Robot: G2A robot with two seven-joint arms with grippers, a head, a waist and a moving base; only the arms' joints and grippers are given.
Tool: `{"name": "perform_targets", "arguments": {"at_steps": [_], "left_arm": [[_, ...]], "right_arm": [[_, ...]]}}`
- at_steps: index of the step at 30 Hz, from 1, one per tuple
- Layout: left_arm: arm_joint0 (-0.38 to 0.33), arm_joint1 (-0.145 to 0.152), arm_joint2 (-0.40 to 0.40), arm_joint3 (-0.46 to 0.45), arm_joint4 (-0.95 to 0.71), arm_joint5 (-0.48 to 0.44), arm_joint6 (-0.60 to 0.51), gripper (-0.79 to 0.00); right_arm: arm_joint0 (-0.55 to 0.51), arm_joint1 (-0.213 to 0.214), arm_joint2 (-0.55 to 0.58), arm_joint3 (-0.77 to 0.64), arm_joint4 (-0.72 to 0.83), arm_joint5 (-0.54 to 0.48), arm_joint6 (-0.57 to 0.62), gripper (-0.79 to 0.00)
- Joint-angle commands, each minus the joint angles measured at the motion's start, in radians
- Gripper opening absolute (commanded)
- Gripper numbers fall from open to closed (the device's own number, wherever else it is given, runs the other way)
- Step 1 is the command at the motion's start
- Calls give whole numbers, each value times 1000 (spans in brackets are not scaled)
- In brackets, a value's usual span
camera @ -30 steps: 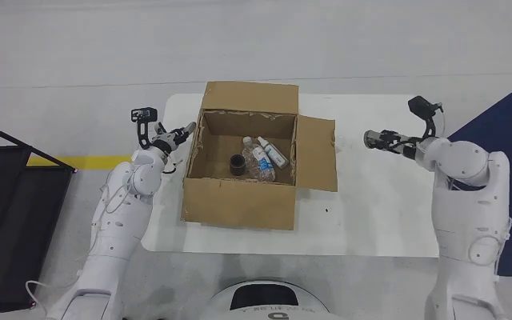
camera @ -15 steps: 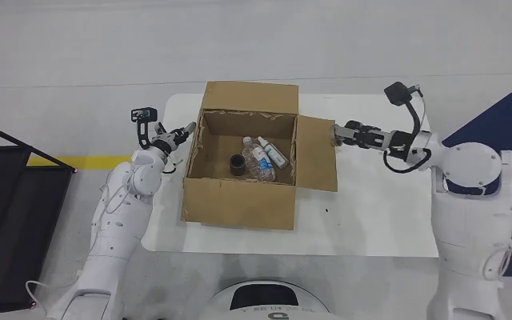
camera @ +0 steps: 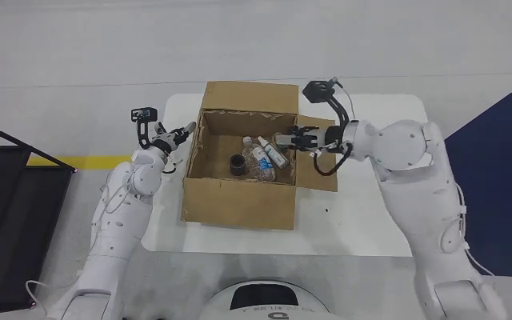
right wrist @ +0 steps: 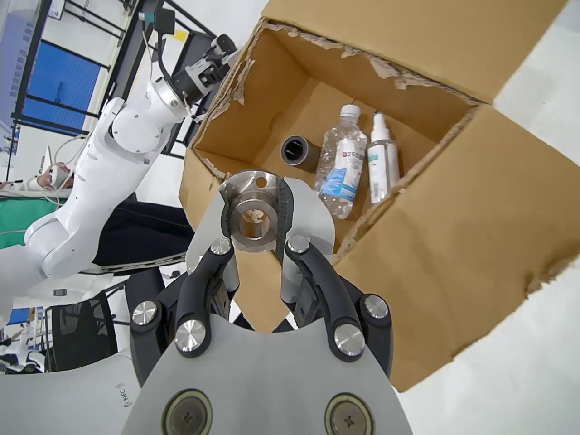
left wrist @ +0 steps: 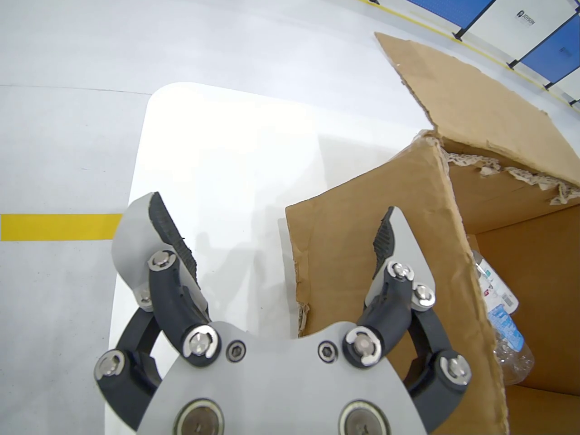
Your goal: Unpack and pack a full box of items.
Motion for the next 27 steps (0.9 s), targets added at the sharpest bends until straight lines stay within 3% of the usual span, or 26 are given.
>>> {"name": "perform_targets", "arguments": {"at_steps": [1,15,27], "left_arm": [[0,0,0,0,0,0,0,0],[0,0,0,0,0,0,0,0],[0,0,0,0,0,0,0,0]], "right_arm": [[40,-7,-63,33,-30,17,-19,-785],[163,-59,-315,191,-65,21,-172,-785],[277,-124,-525,449,-292,90,-331,-785]]}}
